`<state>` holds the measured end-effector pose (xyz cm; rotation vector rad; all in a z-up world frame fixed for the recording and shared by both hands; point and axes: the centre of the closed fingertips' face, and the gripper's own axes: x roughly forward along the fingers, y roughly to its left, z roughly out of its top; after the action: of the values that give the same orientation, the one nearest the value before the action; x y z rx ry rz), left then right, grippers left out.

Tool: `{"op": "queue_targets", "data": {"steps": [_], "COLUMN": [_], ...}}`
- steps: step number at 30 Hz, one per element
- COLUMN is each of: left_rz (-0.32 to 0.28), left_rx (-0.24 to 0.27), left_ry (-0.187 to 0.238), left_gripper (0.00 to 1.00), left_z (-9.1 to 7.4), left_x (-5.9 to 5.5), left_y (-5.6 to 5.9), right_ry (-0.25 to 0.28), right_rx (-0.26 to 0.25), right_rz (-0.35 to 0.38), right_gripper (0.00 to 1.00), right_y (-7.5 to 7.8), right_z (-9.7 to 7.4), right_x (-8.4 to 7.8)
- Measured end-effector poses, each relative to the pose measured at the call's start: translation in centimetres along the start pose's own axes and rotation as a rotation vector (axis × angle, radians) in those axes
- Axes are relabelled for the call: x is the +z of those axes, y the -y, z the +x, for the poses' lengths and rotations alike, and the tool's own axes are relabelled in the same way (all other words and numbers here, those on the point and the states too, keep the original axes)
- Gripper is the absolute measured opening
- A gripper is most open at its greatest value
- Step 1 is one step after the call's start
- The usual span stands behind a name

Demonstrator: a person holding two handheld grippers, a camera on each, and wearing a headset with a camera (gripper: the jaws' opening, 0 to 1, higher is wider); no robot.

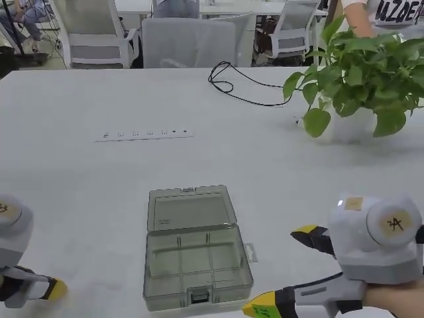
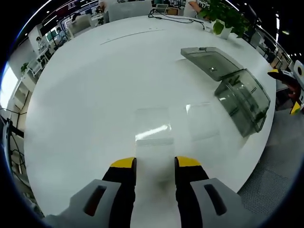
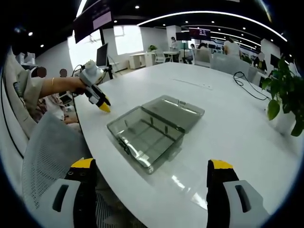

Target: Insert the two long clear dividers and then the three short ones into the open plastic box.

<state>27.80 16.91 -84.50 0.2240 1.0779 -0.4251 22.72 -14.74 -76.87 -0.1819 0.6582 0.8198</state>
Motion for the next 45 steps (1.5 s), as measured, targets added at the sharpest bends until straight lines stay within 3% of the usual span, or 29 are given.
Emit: {"op": "queue_targets", "data": {"steps": [6, 13, 16, 21, 23, 26, 28, 30, 36, 40, 45], "left_rz": [-0.018, -0.079, -0.111, -0.143, -0.152, -0.168, -0.179, -0.199, -0.211, -0.191, -0.209], "left_rx": [0.014, 0.037, 0.035, 0.023, 0.016, 0.005, -0.032, -0.062, -0.078, -0.092, -0.123], "left_ry": [0.014, 0.11, 0.154, 0.23, 0.265, 0.317, 0.357, 0.389, 0.476, 0.507, 0.558], "left_gripper": [0.3, 0.3, 0.3, 0.3, 0.3, 0.3, 0.3, 0.3, 0.3, 0.3, 0.3], "left_z": [-0.3, -1.7, -2.2, -3.4, -4.0, -4.9, -5.3, -5.8, -7.3, -8.0, -8.7], "left_x": [0.2, 1.4, 1.9, 2.7, 3.2, 3.8, 4.3, 4.6, 5.6, 5.9, 6.3], "left_y": [0.0, 0.3, 0.8, 2.0, 2.7, 4.0, 5.2, 6.3, 9.0, 11.1, 12.8], "right_ry": [0.003, 0.028, 0.074, 0.193, 0.232, 0.244, 0.252, 0.263, 0.303, 0.348, 0.38], "right_rx": [-0.007, -0.015, -0.013, 0.023, 0.033, 0.027, 0.026, 0.035, 0.084, 0.131, 0.171], "right_rz": [0.005, 0.035, 0.083, 0.221, 0.261, 0.259, 0.262, 0.271, 0.301, 0.317, 0.322], "right_gripper": [0.97, 0.88, 0.83, 0.73, 0.7, 0.65, 0.63, 0.62, 0.57, 0.53, 0.48], "right_y": [0.1, 0.1, 0.2, 0.3, 0.3, 0.3, 0.1, -0.2, -1.7, -3.0, -4.6], "right_z": [-0.1, 0.0, 0.0, -0.2, -0.3, -0.2, 0.1, 0.3, 0.9, 1.0, 1.6], "right_x": [0.2, 0.6, 1.5, 3.9, 4.7, 5.2, 5.5, 5.8, 6.9, 8.1, 8.9]}}
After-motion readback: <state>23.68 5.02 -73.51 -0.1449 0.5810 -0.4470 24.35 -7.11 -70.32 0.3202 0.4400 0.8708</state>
